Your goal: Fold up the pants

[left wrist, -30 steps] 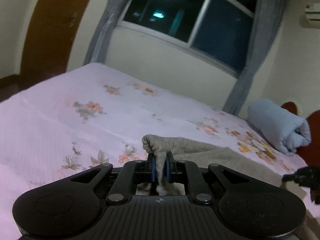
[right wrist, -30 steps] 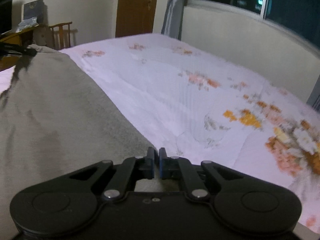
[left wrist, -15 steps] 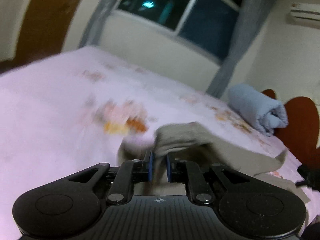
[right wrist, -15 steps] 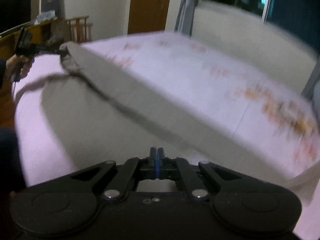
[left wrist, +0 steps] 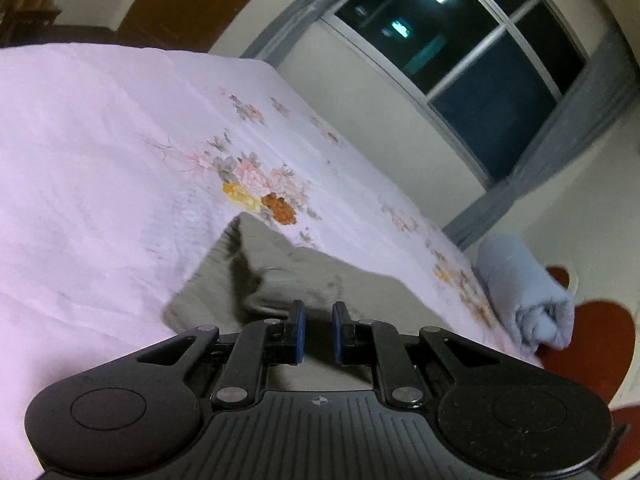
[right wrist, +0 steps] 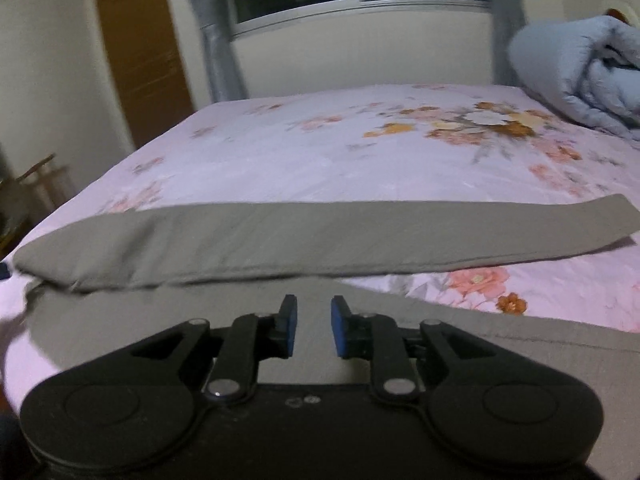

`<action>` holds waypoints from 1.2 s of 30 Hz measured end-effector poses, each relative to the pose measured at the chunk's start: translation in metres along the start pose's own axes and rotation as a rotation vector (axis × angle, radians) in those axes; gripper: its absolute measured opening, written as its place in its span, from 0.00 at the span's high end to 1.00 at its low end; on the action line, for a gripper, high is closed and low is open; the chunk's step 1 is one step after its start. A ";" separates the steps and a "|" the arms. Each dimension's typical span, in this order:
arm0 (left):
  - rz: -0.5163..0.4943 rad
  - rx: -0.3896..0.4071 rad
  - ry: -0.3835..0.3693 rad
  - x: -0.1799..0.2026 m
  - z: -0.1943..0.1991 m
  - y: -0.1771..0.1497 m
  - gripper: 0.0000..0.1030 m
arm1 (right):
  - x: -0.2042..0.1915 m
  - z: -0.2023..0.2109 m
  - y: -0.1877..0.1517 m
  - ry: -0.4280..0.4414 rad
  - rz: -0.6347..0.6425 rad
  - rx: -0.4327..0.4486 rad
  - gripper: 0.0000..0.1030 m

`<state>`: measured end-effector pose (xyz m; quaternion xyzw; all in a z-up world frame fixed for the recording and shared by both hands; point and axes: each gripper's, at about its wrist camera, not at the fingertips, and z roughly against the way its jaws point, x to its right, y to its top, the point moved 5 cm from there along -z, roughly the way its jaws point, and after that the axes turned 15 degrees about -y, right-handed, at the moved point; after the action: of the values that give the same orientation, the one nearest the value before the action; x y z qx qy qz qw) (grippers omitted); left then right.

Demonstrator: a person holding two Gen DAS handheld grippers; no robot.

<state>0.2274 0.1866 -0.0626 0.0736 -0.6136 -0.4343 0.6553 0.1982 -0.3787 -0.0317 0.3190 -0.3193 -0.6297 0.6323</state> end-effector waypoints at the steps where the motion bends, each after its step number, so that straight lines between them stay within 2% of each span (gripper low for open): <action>1: 0.012 0.011 -0.017 0.005 -0.001 -0.001 0.88 | 0.002 -0.004 0.002 -0.010 -0.016 0.003 0.85; 2: 0.021 0.018 -0.031 0.009 -0.001 -0.004 0.87 | 0.004 -0.005 -0.001 -0.020 -0.031 0.003 0.83; 3: 0.026 0.019 -0.031 0.012 -0.004 -0.006 0.81 | 0.006 -0.007 0.000 -0.041 -0.051 0.005 0.78; 4: 0.024 0.018 -0.024 0.013 -0.008 -0.005 0.65 | 0.008 -0.007 -0.001 -0.048 -0.064 0.011 0.75; 5: 0.025 0.024 -0.022 0.013 -0.010 -0.003 0.56 | 0.010 -0.007 -0.006 -0.049 -0.072 0.017 0.76; 6: 0.034 0.031 -0.007 0.014 -0.012 -0.002 0.38 | 0.011 -0.008 -0.006 -0.065 -0.073 0.024 0.77; 7: 0.039 0.034 0.013 0.014 -0.016 0.000 0.33 | 0.011 -0.009 -0.006 -0.093 -0.054 0.031 0.75; 11: 0.097 0.029 0.035 0.007 -0.031 0.005 0.34 | 0.012 -0.018 -0.011 -0.108 -0.060 0.014 0.75; 12: 0.108 0.032 0.037 0.005 -0.034 0.007 0.48 | 0.015 -0.022 -0.012 -0.119 -0.072 0.008 0.74; 13: 0.114 0.031 0.057 0.002 -0.037 0.008 0.78 | 0.015 -0.022 -0.013 -0.134 -0.079 0.008 0.73; 14: 0.127 0.028 0.065 -0.001 -0.040 0.009 0.81 | 0.016 -0.025 -0.013 -0.145 -0.090 0.008 0.70; 16: 0.156 0.042 0.054 -0.006 -0.041 0.011 0.83 | 0.024 -0.036 -0.015 -0.109 -0.212 -0.029 0.38; 18: 0.138 0.046 0.053 -0.006 -0.042 0.013 0.83 | 0.029 -0.043 -0.015 -0.083 -0.311 -0.039 0.37; 21: 0.126 0.044 0.052 -0.007 -0.041 0.015 0.83 | 0.027 -0.059 -0.017 -0.016 -0.409 -0.083 0.49; 23: 0.124 0.038 0.045 -0.009 -0.042 0.016 0.83 | 0.028 -0.070 -0.018 0.027 -0.505 -0.110 0.51; 26: 0.136 0.034 0.027 -0.014 -0.041 0.017 0.83 | 0.039 -0.094 -0.028 0.094 -0.748 -0.204 0.55; 29: 0.146 0.026 0.011 -0.019 -0.041 0.019 0.83 | 0.045 -0.108 -0.035 0.129 -0.888 -0.228 0.57; 30: 0.155 0.023 0.004 -0.021 -0.042 0.020 0.84 | 0.048 -0.113 -0.036 0.138 -0.927 -0.233 0.61; 33: 0.164 0.020 -0.012 -0.021 -0.044 0.024 0.83 | 0.057 -0.124 -0.041 0.192 -1.048 -0.259 1.00; 36: 0.161 0.022 -0.052 -0.012 -0.048 0.035 0.84 | 0.059 -0.106 -0.019 0.224 -0.964 -0.160 1.00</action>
<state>0.2873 0.1955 -0.0610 0.0199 -0.6391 -0.3752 0.6711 0.2729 -0.4375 -0.1097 0.4463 -0.0163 -0.8346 0.3225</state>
